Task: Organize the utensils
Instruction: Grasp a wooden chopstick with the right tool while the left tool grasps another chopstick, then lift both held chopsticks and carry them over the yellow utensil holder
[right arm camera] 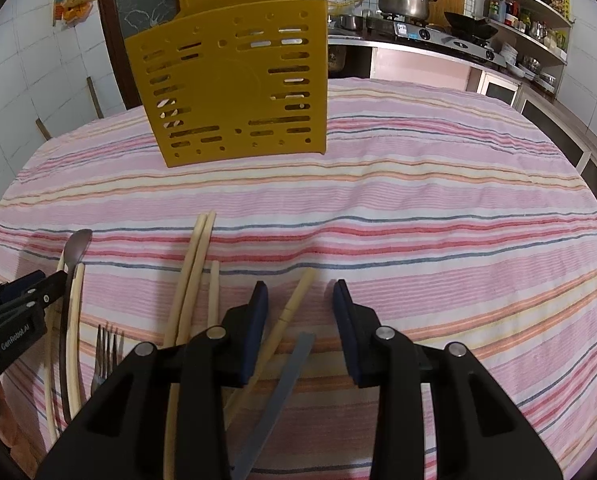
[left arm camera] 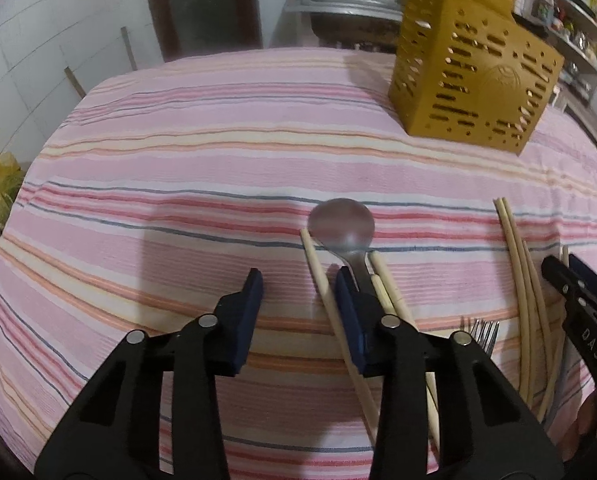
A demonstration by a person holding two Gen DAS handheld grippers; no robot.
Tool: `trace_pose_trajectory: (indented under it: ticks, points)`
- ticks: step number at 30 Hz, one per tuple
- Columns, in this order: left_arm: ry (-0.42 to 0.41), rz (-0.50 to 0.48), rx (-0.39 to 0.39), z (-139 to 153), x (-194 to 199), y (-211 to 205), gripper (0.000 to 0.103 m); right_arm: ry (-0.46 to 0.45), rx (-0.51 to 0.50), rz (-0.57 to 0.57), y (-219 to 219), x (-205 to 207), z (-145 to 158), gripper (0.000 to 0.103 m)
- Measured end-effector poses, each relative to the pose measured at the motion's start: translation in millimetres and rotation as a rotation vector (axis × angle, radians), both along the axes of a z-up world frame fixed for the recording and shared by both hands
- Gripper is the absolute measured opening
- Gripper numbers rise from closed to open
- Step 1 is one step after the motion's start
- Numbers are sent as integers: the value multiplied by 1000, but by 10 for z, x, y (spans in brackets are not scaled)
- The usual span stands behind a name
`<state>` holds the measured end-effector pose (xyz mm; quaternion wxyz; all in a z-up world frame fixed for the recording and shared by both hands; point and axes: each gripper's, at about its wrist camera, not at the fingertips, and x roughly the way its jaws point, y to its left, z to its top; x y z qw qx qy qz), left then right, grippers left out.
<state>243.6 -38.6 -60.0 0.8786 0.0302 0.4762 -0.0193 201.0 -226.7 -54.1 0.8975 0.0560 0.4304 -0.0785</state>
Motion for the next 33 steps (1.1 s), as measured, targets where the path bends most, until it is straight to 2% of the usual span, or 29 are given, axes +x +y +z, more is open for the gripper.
trace_pose_trajectory:
  ticks: [4,7,11,16,20,23,30,33]
  points:
    - [34,-33,-10,15,38,-17,20,28,12,-9,-3,28,33,29]
    - [59,-24,-34,23,89,15,9,42,30,-26,-17,56,50,20]
    - [85,-5,-81,32,162,66,6,47,69,-55,-73,90,73,15]
    - [68,-6,-133,87,89,115,4,9,104,-68,-133,39,188,11]
    - [13,-8,-165,229,-36,147,4,-58,140,-80,-204,-56,363,10]
    - [-58,-15,-176,416,-166,159,4,-109,139,-73,-206,-117,497,9]
    - [-275,-45,-186,919,-606,213,4,-295,122,-30,-186,-392,1001,8]
    - [-323,-44,-188,1012,-742,242,4,-360,98,-8,-124,-558,1122,8]
